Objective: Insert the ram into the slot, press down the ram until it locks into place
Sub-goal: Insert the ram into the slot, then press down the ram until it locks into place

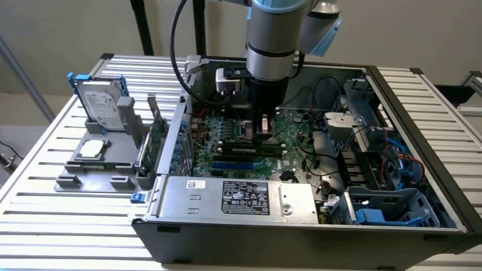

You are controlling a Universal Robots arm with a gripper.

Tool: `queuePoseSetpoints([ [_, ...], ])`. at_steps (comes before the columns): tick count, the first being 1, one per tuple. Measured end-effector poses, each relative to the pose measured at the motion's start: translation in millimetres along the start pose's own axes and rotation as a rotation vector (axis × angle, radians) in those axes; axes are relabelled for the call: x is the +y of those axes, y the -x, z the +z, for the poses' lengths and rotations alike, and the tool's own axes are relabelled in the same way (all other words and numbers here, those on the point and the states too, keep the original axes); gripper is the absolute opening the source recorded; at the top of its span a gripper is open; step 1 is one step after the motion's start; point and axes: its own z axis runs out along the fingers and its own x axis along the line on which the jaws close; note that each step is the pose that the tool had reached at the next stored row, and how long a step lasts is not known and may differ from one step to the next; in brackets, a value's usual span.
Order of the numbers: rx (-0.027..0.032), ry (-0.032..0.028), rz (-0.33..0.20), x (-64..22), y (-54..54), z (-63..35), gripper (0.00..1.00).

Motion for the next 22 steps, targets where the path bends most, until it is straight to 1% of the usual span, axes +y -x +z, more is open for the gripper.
queuePoseSetpoints([
  [1,-0.0001,0.0,0.0,1.1,0.0,-1.7,0.19],
  [2,-0.0001,0.0,0.0,2.4,0.0,-3.5,0.13],
  [3,0.0,-0.0001,0.0,4.0,0.0,-4.7,0.13],
  [4,-0.0002,-0.0001,0.0,5.6,0.1,-4.7,0.11],
  [22,-0.0002,-0.0001,0.0,6.4,0.1,-4.8,0.11],
])
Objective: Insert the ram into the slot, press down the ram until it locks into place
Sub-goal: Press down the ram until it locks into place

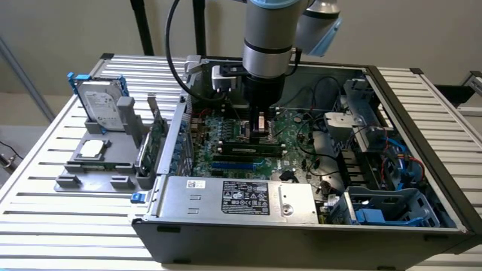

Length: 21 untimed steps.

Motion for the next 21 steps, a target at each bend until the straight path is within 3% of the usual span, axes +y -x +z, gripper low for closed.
queuePoseSetpoints([
  [5,-0.0001,0.0012,0.0,-0.9,1.4,1.5,0.11],
  [11,0.0004,0.0098,0.003,-6.0,3.7,9.2,0.11],
  [19,0.0021,0.0118,0.006,-6.0,3.7,21.5,0.11],
  [21,0.002,0.012,0.006,-5.9,3.6,19.9,0.11],
])
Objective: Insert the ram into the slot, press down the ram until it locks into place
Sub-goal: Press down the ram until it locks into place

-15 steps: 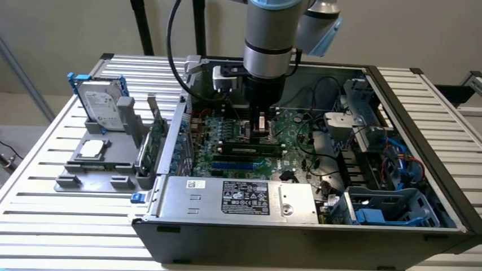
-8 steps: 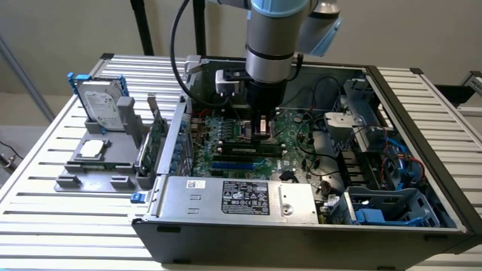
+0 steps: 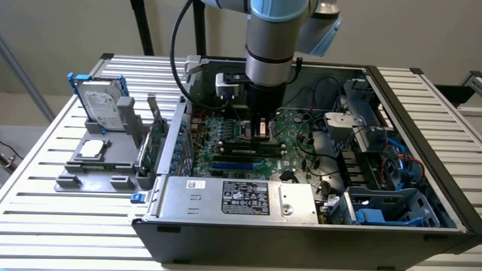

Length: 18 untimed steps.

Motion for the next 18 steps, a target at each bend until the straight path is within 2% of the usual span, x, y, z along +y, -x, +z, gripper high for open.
queuePoseSetpoints([
  [1,-0.0031,-0.0008,0.0,-0.3,0.4,-3.2,0.11],
  [5,-0.0016,0.0005,0.0,-1.8,-0.2,-19.2,0.11],
  [18,-0.0018,0.0005,0.0,-2.0,-0.3,-19.9,0.11],
])
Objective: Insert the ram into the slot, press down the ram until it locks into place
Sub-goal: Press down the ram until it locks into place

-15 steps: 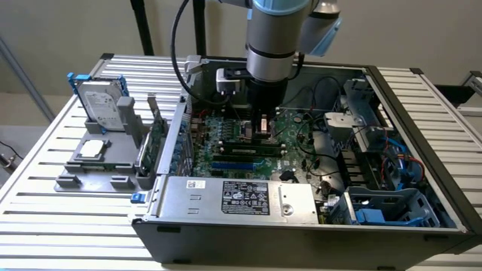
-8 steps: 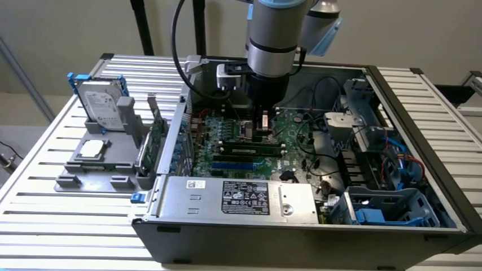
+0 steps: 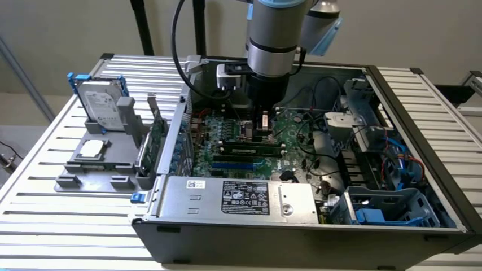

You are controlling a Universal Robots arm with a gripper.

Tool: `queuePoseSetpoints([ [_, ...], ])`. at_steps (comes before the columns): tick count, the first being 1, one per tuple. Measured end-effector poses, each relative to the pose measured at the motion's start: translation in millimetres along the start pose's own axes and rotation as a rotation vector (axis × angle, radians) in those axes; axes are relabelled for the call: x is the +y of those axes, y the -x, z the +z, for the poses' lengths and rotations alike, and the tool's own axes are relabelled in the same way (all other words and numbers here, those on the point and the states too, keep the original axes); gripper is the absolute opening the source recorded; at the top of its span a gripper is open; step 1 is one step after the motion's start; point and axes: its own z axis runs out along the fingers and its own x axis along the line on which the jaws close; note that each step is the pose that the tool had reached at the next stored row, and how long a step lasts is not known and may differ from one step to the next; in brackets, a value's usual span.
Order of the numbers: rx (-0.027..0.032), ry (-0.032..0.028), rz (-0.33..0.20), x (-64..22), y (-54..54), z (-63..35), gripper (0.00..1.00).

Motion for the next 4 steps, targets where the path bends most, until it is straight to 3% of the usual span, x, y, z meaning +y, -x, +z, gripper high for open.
queuePoseSetpoints([
  [4,0.0,0.0,0.0,0.0,0.0,0.0,0.11],
])
